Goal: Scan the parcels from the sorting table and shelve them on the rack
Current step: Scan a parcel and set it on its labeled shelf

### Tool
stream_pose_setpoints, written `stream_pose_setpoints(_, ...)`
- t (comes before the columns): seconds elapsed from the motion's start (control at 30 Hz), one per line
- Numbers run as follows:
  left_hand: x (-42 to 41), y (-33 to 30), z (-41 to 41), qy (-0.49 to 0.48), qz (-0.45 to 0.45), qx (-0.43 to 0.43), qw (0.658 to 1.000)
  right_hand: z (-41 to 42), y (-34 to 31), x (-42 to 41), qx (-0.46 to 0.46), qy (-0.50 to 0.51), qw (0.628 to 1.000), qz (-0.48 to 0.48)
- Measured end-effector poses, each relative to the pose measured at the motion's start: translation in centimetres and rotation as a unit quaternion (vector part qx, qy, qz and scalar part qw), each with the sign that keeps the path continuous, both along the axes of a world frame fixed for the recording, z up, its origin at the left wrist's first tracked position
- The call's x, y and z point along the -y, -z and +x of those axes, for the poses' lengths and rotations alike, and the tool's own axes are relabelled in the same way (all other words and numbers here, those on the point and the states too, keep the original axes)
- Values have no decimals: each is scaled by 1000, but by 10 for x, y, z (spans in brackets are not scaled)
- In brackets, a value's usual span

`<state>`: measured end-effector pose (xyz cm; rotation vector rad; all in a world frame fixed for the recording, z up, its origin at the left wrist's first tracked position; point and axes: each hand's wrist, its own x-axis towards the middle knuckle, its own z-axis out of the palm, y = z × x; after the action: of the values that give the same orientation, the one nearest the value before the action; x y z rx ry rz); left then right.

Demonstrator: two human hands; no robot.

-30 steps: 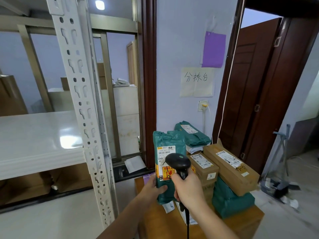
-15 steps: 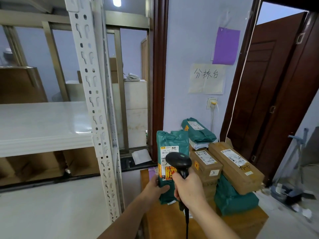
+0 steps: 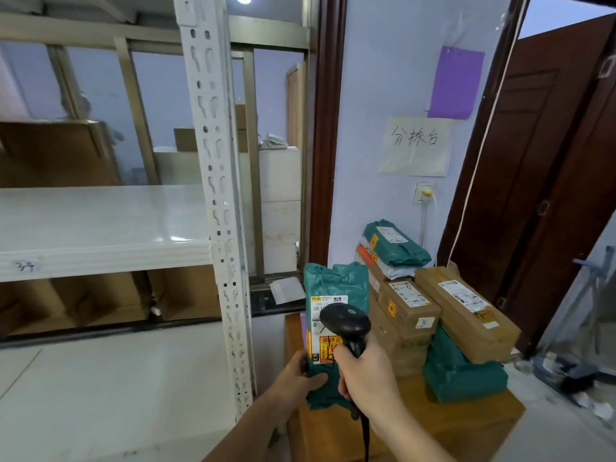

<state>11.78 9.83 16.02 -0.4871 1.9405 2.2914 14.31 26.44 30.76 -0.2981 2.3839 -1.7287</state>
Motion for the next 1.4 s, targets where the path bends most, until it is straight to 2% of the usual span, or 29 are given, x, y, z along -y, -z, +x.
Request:
stream_pose_setpoints(0.2, 23, 13, 69, -60, 17, 9, 998, 35, 8, 17, -20, -101, 995, 14)
stream_pose_setpoints(0.43, 56, 0, 184, -202, 20, 7, 979, 85, 25, 57, -41, -243, 968, 41)
stream_pose_setpoints(0.6, 86, -2, 278, -334, 8, 0, 943, 141, 18, 103, -42, -333, 941, 46)
stream_pose_setpoints(0.9, 192, -27, 432, -483, -4, -38, 875, 250, -18, 223, -54, -455, 887, 49)
stream_pose_setpoints(1.17, 300, -84, 522, -528, -59, -70, 844, 320, -90, 337, -80, -516, 853, -10)
stream_pose_setpoints(1.4, 393, -138, 557, -528, -100, -95, 838, 361, -125, 440, -109, -536, 835, -51)
